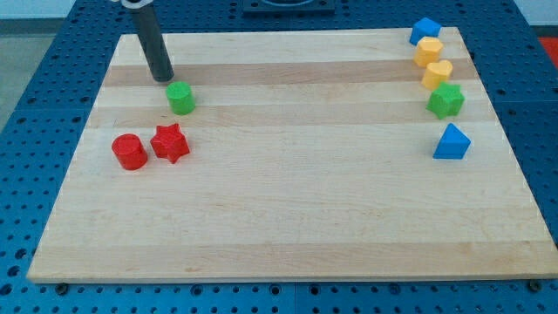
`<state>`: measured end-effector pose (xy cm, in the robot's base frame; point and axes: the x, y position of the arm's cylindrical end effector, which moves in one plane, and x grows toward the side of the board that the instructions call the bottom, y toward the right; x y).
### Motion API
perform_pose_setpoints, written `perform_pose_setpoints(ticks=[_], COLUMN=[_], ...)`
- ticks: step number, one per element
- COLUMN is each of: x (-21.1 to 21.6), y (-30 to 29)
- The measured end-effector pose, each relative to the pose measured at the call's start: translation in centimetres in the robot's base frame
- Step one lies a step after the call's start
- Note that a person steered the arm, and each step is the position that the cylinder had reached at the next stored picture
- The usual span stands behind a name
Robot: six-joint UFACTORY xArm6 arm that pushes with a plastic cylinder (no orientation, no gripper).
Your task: Move the green circle left to the blue triangle
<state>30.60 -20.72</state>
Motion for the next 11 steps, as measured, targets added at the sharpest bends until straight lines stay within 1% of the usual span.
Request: perform_pose_setpoints(ticks=[2, 4, 5, 8, 10, 11], x=[2.8, 3.1, 4.7, 11.7, 13.4, 15.5], y=[0.1, 3.7, 5.6, 8.8, 14.3, 17.6])
